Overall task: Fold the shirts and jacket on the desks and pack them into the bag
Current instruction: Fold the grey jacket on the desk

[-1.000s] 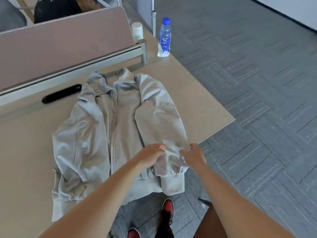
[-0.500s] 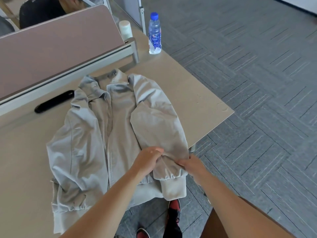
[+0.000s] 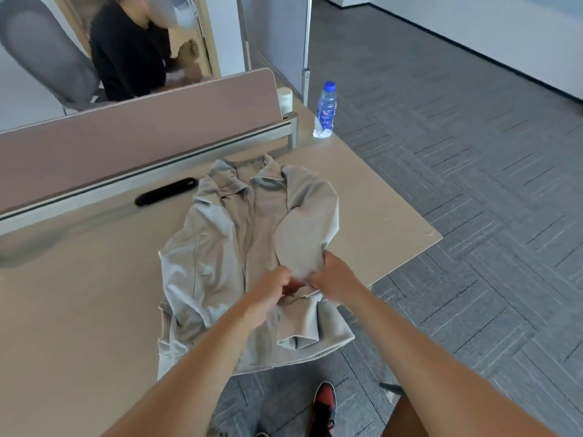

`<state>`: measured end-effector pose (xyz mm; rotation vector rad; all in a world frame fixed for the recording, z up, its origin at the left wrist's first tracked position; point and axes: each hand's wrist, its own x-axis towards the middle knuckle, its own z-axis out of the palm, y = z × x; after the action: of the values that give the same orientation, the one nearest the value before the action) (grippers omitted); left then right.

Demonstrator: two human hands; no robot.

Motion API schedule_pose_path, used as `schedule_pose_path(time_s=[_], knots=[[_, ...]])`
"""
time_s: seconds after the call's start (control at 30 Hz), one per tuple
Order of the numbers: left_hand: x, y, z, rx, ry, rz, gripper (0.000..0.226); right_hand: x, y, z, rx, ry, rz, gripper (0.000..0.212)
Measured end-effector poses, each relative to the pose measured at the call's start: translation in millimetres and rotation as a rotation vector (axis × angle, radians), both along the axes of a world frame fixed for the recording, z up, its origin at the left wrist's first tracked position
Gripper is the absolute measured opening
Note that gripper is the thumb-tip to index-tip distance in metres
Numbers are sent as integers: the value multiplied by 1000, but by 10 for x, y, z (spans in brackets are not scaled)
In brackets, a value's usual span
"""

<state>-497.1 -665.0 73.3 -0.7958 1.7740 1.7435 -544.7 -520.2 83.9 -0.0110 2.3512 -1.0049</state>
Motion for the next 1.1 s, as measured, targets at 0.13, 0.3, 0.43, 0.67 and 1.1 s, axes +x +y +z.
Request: schedule_pose_path(time_s=[0.13, 0.3, 0.43, 0.67, 1.1], knots=[[261, -595, 312, 0, 66, 129, 37, 138, -704, 386, -20, 56, 130, 52], [709, -1304, 417, 201, 63, 309, 34, 429, -1523, 495, -119, 46, 200, 53], [1087, -1674, 203, 371, 65, 434, 52, 646, -2054, 348, -89, 18, 225, 35], [1473, -1913, -41, 241, 105, 514, 32, 872, -2573, -96, -46, -38, 314, 22], [1615, -2188, -322, -352, 111, 111, 38, 863, -2734, -317, -119, -337, 335, 33]])
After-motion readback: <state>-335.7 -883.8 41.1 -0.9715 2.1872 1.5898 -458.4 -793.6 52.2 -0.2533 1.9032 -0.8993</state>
